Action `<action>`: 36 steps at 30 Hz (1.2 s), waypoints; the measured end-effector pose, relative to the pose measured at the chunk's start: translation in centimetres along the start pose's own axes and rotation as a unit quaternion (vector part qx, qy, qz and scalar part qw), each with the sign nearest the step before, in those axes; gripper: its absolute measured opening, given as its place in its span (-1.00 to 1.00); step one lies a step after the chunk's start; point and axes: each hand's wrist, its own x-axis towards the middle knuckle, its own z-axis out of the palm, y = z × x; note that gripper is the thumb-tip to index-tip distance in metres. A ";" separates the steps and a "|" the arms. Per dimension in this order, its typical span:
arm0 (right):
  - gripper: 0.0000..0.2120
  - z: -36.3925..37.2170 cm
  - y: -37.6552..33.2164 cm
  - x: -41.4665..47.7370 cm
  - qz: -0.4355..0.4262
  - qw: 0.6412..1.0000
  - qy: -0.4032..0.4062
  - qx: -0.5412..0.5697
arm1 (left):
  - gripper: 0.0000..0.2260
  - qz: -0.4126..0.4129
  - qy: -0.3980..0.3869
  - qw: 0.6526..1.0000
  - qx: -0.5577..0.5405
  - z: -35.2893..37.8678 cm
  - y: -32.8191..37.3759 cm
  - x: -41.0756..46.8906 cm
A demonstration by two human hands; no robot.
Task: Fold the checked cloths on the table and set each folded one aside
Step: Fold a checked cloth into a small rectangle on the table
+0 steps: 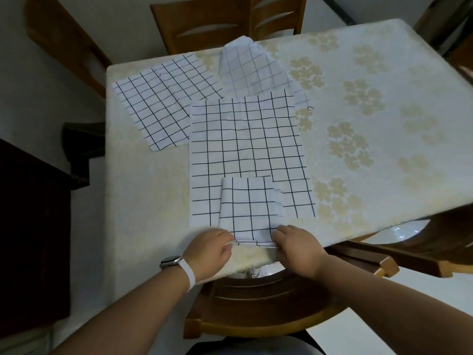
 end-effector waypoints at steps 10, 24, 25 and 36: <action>-0.91 -5.1 0.7 4.3 0.244 0.905 0.070 0.340 | -0.91 -0.161 0.032 0.968 -0.192 -4.2 0.1 5.5; -0.94 -5.9 4.5 11.9 0.366 0.780 0.117 0.494 | -0.71 -0.259 0.052 0.928 -0.262 -5.4 -1.2 15.2; -0.93 -5.9 4.7 12.3 0.374 0.769 0.122 0.503 | -0.65 -0.261 0.039 0.927 -0.266 -5.4 -1.3 15.7; -0.82 -5.8 7.3 13.8 0.407 0.719 0.150 0.543 | -0.30 -0.213 -0.018 0.935 -0.285 -4.4 -1.6 16.2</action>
